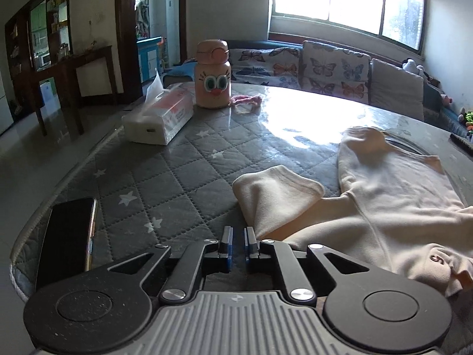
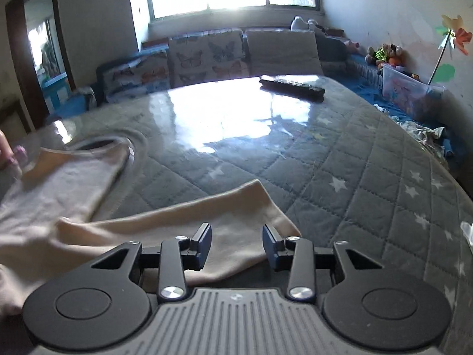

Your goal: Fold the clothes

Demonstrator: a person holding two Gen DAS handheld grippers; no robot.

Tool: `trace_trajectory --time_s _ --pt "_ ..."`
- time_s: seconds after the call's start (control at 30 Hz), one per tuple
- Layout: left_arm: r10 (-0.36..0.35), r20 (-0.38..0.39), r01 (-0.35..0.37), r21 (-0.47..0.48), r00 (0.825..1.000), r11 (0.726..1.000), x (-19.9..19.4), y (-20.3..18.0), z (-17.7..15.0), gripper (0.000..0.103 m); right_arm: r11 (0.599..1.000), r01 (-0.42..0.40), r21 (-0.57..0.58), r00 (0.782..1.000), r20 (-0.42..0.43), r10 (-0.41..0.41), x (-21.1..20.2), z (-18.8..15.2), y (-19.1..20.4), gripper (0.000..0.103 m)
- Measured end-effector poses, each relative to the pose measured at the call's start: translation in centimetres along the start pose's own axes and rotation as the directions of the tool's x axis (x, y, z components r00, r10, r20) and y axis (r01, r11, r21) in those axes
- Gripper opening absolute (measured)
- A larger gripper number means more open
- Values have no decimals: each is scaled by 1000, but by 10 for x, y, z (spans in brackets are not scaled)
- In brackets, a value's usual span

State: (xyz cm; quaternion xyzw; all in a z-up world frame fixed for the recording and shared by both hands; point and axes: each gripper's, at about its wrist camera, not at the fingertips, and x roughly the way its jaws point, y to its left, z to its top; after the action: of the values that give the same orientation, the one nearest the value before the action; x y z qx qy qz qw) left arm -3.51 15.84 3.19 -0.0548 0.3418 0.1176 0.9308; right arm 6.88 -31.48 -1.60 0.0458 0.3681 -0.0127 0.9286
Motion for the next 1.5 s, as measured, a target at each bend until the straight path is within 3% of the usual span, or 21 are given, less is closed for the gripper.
trace_trajectory --time_s 0.13,0.3,0.5,0.6,0.73,0.97,1.07,1.23,1.27,1.3,1.33,1.43,1.5 --pt "-50 3 50 41 999 998 -3 -14 -2 26 999 30 -36 1000 -2 -30 14 4 -3 38" --pt "-184 -20 185 144 983 972 -5 -53 -8 38 994 59 -93 998 7 -58 10 9 2 39" --pt "-341 -36 335 299 940 893 -15 -105 -16 53 972 -145 -183 989 -14 145 -26 6 34 39" --pt "-379 -49 372 344 924 862 -14 -123 -19 54 927 -272 -260 962 -58 267 -40 1 61 39" --pt "-400 -67 394 375 914 839 -10 -137 -24 54 837 -421 -349 906 -124 404 -60 -10 100 40" --pt "-433 -92 429 426 897 797 -9 -151 -34 53 683 -584 -439 808 -227 544 -78 -33 160 40" --pt "-432 -108 433 439 895 787 -5 -156 -38 41 644 -599 -477 794 -249 554 -75 -42 180 40" --pt "-433 -112 436 441 894 785 -1 -158 -41 9 602 -585 -543 801 -269 535 -67 -59 204 37" --pt "-436 -107 435 440 894 785 -2 -157 -41 7 610 -573 -548 811 -270 519 -64 -61 207 33" --pt "-441 -99 437 441 892 784 -5 -156 -40 5 619 -564 -546 818 -270 508 -63 -62 207 16" --pt "-447 -91 438 443 890 782 -7 -155 -39 3 628 -558 -543 824 -270 499 -61 -63 207 9" --pt "-474 -78 457 440 877 773 -17 -150 -34 3 639 -556 -532 824 -254 506 -69 -60 199 2" --pt "-496 -76 474 445 865 760 -25 -145 -32 3 628 -572 -527 811 -253 527 -82 -56 192 2"
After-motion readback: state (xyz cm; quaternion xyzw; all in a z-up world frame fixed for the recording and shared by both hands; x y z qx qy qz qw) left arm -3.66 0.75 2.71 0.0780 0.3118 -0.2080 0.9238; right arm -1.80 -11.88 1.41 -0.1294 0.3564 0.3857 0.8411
